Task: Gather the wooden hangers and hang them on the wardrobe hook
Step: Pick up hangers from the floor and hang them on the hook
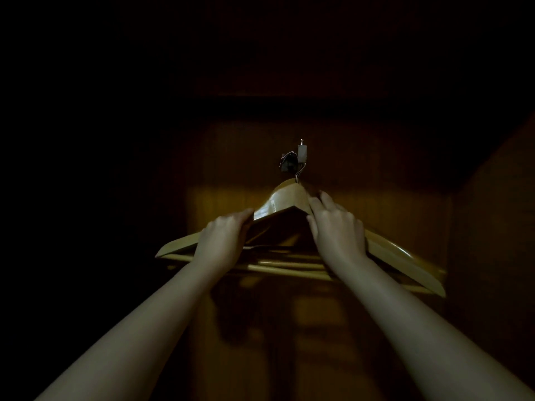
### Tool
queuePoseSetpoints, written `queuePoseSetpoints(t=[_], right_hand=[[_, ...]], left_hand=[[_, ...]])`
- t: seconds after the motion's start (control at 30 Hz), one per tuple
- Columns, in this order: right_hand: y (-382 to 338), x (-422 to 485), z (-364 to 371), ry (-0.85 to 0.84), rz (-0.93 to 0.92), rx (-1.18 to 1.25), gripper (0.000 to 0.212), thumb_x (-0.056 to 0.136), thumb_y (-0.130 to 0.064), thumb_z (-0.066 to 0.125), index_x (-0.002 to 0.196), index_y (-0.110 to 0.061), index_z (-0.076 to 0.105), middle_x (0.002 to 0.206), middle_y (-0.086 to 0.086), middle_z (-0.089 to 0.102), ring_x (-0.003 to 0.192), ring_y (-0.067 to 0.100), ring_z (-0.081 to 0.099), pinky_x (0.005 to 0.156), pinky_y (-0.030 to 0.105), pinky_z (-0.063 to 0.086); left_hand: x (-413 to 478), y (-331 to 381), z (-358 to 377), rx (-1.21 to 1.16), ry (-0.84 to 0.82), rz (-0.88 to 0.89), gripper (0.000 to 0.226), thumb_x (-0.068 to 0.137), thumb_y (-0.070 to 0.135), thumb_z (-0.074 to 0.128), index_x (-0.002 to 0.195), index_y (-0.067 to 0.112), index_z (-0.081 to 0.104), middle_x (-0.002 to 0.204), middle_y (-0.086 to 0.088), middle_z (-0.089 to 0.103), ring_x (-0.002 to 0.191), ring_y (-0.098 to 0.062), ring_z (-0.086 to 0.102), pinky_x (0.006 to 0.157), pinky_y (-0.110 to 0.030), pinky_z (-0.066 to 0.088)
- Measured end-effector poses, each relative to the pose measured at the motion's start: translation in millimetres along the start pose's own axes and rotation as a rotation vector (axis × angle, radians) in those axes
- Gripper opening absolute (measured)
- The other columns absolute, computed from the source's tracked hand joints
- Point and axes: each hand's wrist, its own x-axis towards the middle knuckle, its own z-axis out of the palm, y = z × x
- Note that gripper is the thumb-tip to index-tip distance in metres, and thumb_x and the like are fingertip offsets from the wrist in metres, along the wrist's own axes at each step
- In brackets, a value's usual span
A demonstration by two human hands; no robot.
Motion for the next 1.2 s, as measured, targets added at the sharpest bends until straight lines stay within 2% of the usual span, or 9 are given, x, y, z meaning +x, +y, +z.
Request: queuePoseSetpoints(t=[0.17, 0.23, 0.3, 0.33, 0.47, 0.63, 0.8, 1.0, 1.2], right_hand=[[6.5, -5.0, 4.4, -0.022, -0.032, -0.004, 0.048, 0.093, -0.009, 0.05, 0.139, -0.015, 0.035, 0.155, 0.01, 0.025, 0.122, 0.03, 0.052, 0.091, 0.04, 0.05], [9.3, -8.1, 4.6, -0.032, -0.051, 0.0, 0.053, 0.092, -0.008, 0.05, 0.141, -0.015, 0.031, 0.157, 0.01, 0.02, 0.129, 0.027, 0.045, 0.099, 0.039, 0.044], [10.4, -11.4, 4.0, -0.039, -0.059, 0.002, 0.056, 0.094, -0.013, 0.049, 0.144, -0.016, 0.025, 0.158, 0.008, 0.016, 0.138, 0.025, 0.033, 0.108, 0.039, 0.034], [10.1, -13.3, 2.8, -0.038, -0.057, -0.002, 0.056, 0.095, -0.016, 0.047, 0.145, -0.017, 0.023, 0.158, 0.007, 0.015, 0.141, 0.024, 0.027, 0.111, 0.04, 0.029], [5.5, -27.2, -4.1, -0.013, -0.053, -0.018, 0.059, 0.097, -0.024, 0.043, 0.149, -0.019, 0.015, 0.159, 0.004, 0.014, 0.145, 0.023, 0.016, 0.116, 0.039, 0.019], [2.1, -57.2, -11.1, -0.041, -0.073, -0.011, 0.057, 0.097, -0.028, 0.043, 0.148, -0.019, 0.02, 0.158, 0.003, 0.018, 0.146, 0.021, 0.015, 0.117, 0.037, 0.017], [3.2, -92.8, -13.6, -0.082, -0.066, -0.019, 0.051, 0.097, -0.029, 0.044, 0.145, -0.019, 0.031, 0.155, 0.001, 0.026, 0.145, 0.019, 0.019, 0.117, 0.035, 0.016], [11.6, -154.2, -8.8, -0.136, 0.001, -0.005, 0.041, 0.096, -0.026, 0.047, 0.136, -0.017, 0.047, 0.144, 0.001, 0.045, 0.136, 0.021, 0.035, 0.109, 0.036, 0.029], [38.3, -240.2, -3.8, -0.32, 0.131, -0.019, 0.038, 0.096, -0.029, 0.045, 0.133, -0.018, 0.049, 0.134, 0.0, 0.053, 0.124, 0.02, 0.047, 0.1, 0.034, 0.038]], left_hand=[[-9.1, 7.4, 4.9, -0.001, -0.012, -0.01, 0.041, 0.099, 0.02, 0.038, 0.14, 0.022, 0.038, 0.134, -0.002, 0.054, 0.118, -0.019, 0.055, 0.091, -0.03, 0.046], [-11.1, 7.3, 7.0, 0.017, -0.042, -0.005, 0.043, 0.099, 0.019, 0.036, 0.142, 0.021, 0.034, 0.135, -0.003, 0.052, 0.122, -0.019, 0.051, 0.101, -0.034, 0.041], [-13.4, 8.3, 7.5, 0.047, -0.102, -0.029, 0.048, 0.099, 0.022, 0.035, 0.146, 0.02, 0.024, 0.145, -0.003, 0.041, 0.135, -0.018, 0.037, 0.115, -0.041, 0.023], [-15.8, 9.8, 7.0, 0.066, -0.131, -0.045, 0.051, 0.099, 0.025, 0.034, 0.147, 0.019, 0.019, 0.151, -0.003, 0.033, 0.14, -0.017, 0.029, 0.118, -0.042, 0.014], [-32.4, 18.8, 5.3, 0.094, -0.165, -0.048, 0.062, 0.099, 0.037, 0.032, 0.15, 0.021, 0.001, 0.16, 0.0, 0.005, 0.147, -0.016, 0.001, 0.119, -0.039, 0.0], [-57.6, 25.5, 1.3, 0.114, -0.135, 0.015, 0.064, 0.098, 0.042, 0.028, 0.15, 0.021, -0.004, 0.16, 0.001, -0.006, 0.146, -0.013, -0.01, 0.118, -0.037, -0.005], [-89.5, 30.5, 2.6, 0.089, -0.2, 0.081, 0.062, 0.099, 0.043, 0.027, 0.15, 0.023, -0.001, 0.16, 0.004, -0.003, 0.146, -0.01, -0.008, 0.117, -0.033, -0.005], [-140.8, 46.2, 18.8, -0.001, -0.38, 0.241, 0.055, 0.099, 0.04, 0.029, 0.149, 0.024, 0.012, 0.159, 0.004, 0.013, 0.146, -0.01, 0.008, 0.118, -0.032, 0.007], [-195.1, 73.9, 48.1, -0.114, -0.605, 0.35, 0.052, 0.099, 0.038, 0.032, 0.147, 0.02, 0.023, 0.153, 0.002, 0.03, 0.142, -0.013, 0.025, 0.115, -0.03, 0.019]])
